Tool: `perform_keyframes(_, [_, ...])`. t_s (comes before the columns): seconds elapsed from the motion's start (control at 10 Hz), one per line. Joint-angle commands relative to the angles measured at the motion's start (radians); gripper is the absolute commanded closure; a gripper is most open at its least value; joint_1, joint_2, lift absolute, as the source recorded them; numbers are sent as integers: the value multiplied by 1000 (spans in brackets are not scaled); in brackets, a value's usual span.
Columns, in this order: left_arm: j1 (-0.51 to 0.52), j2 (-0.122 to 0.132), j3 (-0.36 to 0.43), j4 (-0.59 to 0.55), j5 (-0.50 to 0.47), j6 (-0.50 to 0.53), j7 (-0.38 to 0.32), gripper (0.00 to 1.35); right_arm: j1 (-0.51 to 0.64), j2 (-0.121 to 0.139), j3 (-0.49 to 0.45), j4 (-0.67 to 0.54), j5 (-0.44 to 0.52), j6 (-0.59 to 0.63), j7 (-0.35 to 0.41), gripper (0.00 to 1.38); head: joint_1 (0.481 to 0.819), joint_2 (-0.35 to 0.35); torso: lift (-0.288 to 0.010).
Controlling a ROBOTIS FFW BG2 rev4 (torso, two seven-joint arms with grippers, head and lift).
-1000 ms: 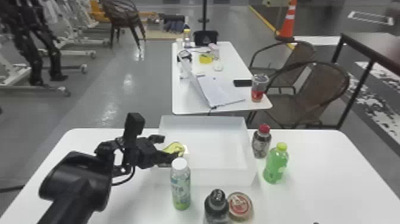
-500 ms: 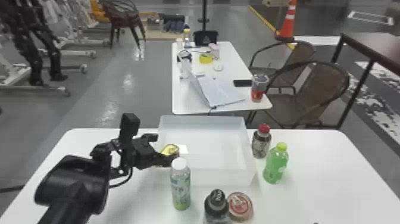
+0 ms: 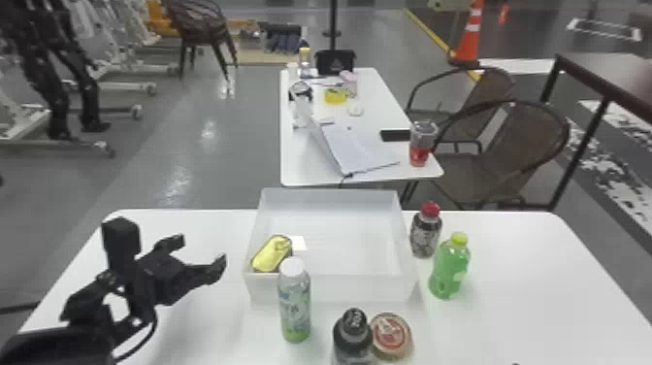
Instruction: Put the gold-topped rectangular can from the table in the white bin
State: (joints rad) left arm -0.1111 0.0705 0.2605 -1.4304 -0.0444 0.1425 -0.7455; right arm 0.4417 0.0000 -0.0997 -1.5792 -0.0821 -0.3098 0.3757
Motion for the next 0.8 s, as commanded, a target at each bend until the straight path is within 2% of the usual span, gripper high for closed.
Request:
perform_keyframes(0.0, [119,-60,117,-94,17,-38,32,131,3,1,0,-4,2,0,0,108,549,0,-100])
perform_keyframes(0.1, [203,-73,161,-148,54,-89,91,131,6,1,-2,-7,2,0,0,108,549,0,-100])
perform_keyframes(0.2, [280,-73,183,-183,89,-146,153,131,9,1,-2,-7,1,0,0,108,549,0,-100])
perform_keyframes(0.3, [338,-73,180,-197,126,-215,204,131,12,1,-2,-9,1,0,0,108,549,0,-100])
perform_keyframes(0.5, [462,-73,149,-237,158,-282,293,131,22,1,-3,-18,2,6,-1,108,549,0,-100])
perform_keyframes(0.7, [541,-73,115,-237,184,-330,327,131,32,1,-3,-25,1,8,-9,108,549,0,-100])
